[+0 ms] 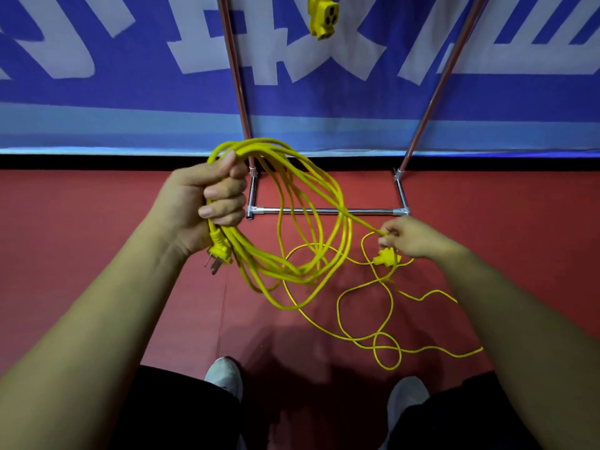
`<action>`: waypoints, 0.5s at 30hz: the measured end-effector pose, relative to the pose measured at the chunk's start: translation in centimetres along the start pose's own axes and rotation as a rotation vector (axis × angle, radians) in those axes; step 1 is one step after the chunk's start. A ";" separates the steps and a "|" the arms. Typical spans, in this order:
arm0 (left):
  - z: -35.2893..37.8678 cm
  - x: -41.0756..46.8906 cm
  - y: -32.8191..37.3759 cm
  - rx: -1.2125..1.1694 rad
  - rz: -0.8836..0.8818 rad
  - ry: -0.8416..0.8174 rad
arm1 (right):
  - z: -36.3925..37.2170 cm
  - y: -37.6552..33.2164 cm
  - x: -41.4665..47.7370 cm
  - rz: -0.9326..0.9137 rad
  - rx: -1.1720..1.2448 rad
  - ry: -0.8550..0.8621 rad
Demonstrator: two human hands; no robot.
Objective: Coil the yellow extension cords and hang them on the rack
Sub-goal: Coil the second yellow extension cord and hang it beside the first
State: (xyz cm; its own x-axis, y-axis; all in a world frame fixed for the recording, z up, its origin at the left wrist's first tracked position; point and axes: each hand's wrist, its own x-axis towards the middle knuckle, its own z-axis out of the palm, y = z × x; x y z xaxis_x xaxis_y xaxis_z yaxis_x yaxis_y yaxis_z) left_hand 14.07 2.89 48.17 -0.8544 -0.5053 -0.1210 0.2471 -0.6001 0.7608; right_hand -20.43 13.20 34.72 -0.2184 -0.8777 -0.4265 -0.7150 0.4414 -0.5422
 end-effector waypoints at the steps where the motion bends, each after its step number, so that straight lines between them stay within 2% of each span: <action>1: -0.2 -0.1 0.2 0.013 0.015 0.061 | 0.5 0.6 0.1 0.045 0.103 -0.012; 4: 0.3 -0.1 0.3 0.105 0.062 0.216 | 1.9 -0.3 -0.1 0.117 0.294 -0.009; 6: 0.6 0.3 -0.1 0.172 0.082 0.302 | 2.4 -2.1 -0.4 0.039 0.185 0.027; 8: 0.7 0.5 -0.4 0.242 0.063 0.375 | 2.0 -4.6 -1.4 -0.110 -0.041 0.000; 11: 0.7 0.8 -1.0 0.308 0.006 0.423 | 0.8 -9.2 -4.7 -0.257 -0.190 -0.314; 13: 0.9 0.9 -1.7 0.337 -0.064 0.417 | 0.0 -12.1 -7.1 -0.351 -0.136 -0.511; 15: 1.3 0.8 -2.9 0.354 -0.168 0.365 | -0.4 -14.3 -8.7 -0.440 0.029 -0.604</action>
State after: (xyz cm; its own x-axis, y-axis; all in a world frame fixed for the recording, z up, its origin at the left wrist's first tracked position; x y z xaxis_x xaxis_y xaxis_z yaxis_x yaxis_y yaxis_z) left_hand 12.07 4.98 46.72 -0.6388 -0.6411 -0.4253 -0.1019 -0.4774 0.8728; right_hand -8.56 14.46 46.44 0.4927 -0.7225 -0.4850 -0.6327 0.0852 -0.7697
